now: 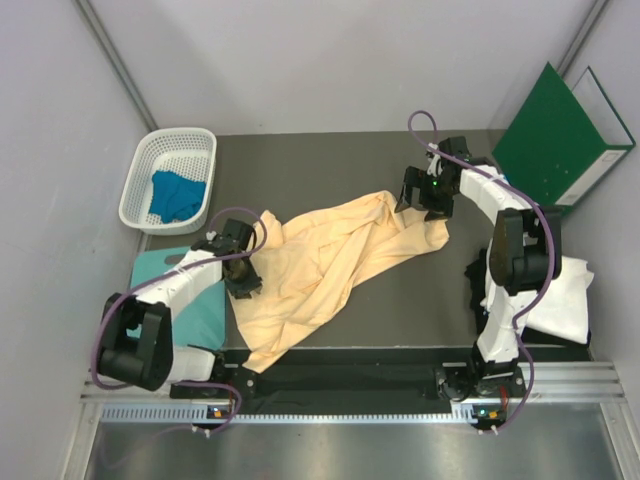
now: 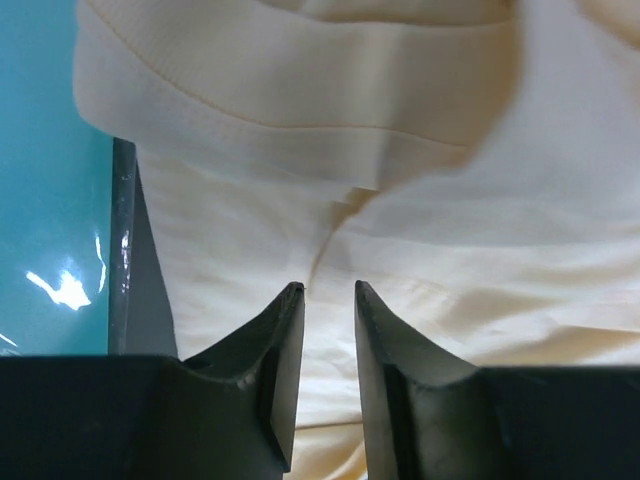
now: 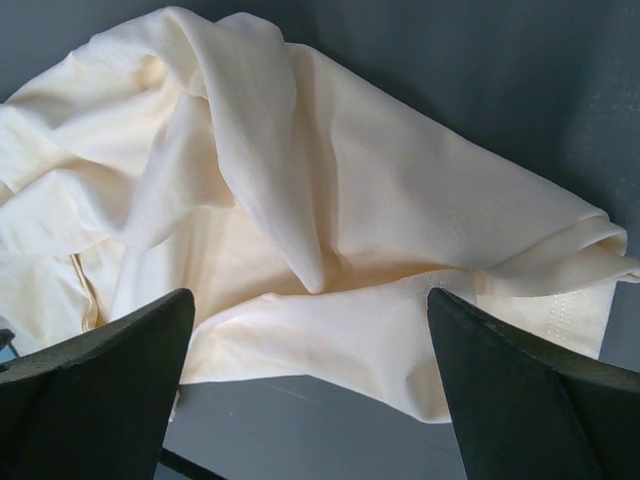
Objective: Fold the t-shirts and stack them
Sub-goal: Flatten out the tshirt
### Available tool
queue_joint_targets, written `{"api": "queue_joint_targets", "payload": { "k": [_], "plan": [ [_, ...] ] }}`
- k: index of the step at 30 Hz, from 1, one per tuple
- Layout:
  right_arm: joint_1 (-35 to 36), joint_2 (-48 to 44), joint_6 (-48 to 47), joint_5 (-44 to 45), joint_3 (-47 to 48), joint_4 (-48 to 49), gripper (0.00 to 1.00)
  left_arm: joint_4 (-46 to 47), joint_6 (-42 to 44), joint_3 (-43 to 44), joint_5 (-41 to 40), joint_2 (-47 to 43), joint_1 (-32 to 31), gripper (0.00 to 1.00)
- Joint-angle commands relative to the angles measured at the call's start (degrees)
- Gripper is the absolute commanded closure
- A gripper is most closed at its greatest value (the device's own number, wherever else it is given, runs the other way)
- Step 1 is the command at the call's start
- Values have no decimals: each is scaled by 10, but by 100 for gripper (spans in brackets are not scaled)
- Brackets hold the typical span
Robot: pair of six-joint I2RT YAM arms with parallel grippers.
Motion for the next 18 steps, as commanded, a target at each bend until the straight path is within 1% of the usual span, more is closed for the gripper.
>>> {"api": "queue_joint_targets", "payload": {
  "k": [1, 3, 5, 8, 12, 18],
  "plan": [
    [-7, 3, 2, -15, 11, 11, 0, 29, -3, -22, 16, 36, 8, 68],
    [-6, 3, 2, -15, 11, 11, 0, 44, -5, -20, 22, 50, 8, 59],
    [-6, 2, 3, -16, 11, 11, 0, 56, -7, -19, 27, 65, 8, 54],
    [-6, 1, 4, -19, 9, 13, 0, 62, -8, -16, 26, 77, 8, 52],
    [-6, 1, 5, -26, 6, 16, 0, 80, -4, -12, 32, 96, 8, 53],
    [-6, -2, 2, -29, -1, 17, 1, 87, 2, 1, 35, 78, 8, 55]
  ]
}}
